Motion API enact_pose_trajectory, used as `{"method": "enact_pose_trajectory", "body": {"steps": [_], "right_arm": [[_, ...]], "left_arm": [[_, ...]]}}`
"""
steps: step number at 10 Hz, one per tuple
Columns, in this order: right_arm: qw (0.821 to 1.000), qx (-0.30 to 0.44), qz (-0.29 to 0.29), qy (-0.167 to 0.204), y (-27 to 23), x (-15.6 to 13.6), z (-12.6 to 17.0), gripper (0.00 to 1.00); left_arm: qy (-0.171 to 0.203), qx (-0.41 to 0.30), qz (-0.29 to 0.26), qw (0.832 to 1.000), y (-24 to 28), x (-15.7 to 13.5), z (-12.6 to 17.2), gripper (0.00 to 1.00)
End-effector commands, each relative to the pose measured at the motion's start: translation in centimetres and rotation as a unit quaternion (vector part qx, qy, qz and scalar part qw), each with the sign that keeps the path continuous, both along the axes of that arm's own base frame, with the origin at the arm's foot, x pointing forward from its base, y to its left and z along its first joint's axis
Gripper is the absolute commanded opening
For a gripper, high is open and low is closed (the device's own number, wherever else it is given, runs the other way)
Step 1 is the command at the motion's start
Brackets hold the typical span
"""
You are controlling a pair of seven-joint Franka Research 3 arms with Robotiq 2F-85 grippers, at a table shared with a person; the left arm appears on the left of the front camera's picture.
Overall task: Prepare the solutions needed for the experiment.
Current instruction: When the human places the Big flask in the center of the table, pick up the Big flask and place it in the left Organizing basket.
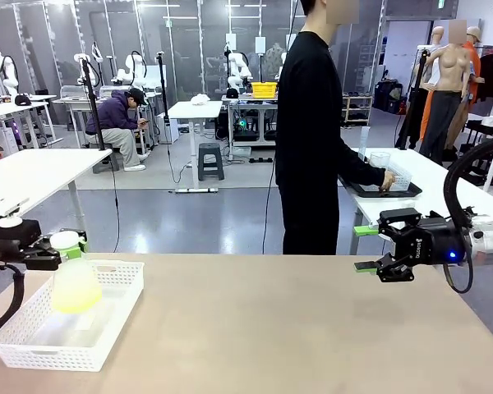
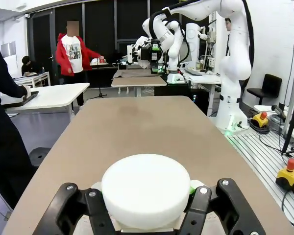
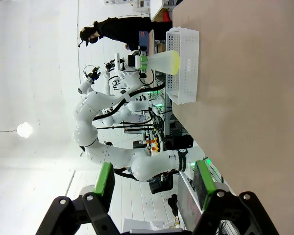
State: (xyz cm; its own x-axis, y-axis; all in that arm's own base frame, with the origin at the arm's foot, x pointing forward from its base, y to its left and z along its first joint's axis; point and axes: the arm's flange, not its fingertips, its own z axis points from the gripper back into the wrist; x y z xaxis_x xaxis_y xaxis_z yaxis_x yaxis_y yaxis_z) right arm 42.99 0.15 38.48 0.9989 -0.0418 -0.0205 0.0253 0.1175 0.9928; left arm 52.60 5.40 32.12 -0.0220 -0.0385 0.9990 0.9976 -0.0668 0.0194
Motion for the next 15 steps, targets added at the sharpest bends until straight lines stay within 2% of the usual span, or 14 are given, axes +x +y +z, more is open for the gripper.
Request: {"method": "enact_pose_trajectory", "body": {"steps": [1, 5, 9, 10, 11, 12, 13, 14, 15], "right_arm": [[1.000, -0.001, -0.001, -0.001, 0.1, 0.1, 0.1, 0.82], [1.000, -0.001, -0.001, -0.001, 0.1, 0.1, 0.1, 0.82], [1.000, -0.001, -0.001, -0.001, 0.1, 0.1, 0.1, 0.82], [1.000, -0.001, -0.001, -0.001, 0.1, 0.1, 0.1, 0.82], [1.000, -0.001, -0.001, -0.001, 0.1, 0.1, 0.1, 0.82], [1.000, -0.001, -0.001, -0.001, 0.1, 0.1, 0.1, 0.82], [1.000, -0.001, -0.001, -0.001, 0.1, 0.1, 0.1, 0.82], [1.000, -0.001, -0.001, -0.001, 0.1, 0.1, 0.1, 0.82], [1.000, -0.001, -0.001, -0.001, 0.1, 0.1, 0.1, 0.82]], "left_arm": [[-0.006, -0.016, -0.008, 1.000, -0.5, 0.2, -1.0, 0.00], [-0.005, -0.002, -0.012, 1.000, -1.7, 0.5, -3.4, 0.00], [0.015, 0.006, -0.011, 1.000, -1.9, 0.8, -4.8, 0.00], [0.022, 0.002, -0.010, 1.000, -1.4, 0.9, -5.0, 0.27], [0.026, -0.002, -0.012, 1.000, -1.5, 1.0, -5.1, 0.41], [0.028, 0.005, -0.012, 1.000, -1.6, 1.0, -5.1, 0.47], [0.030, 0.010, -0.016, 0.999, -1.5, 1.0, -5.1, 0.61], [0.031, 0.011, -0.013, 0.999, -1.4, 1.1, -4.9, 0.67], [0.030, 0.015, -0.007, 0.999, -1.5, 1.1, -4.6, 0.81]]}}
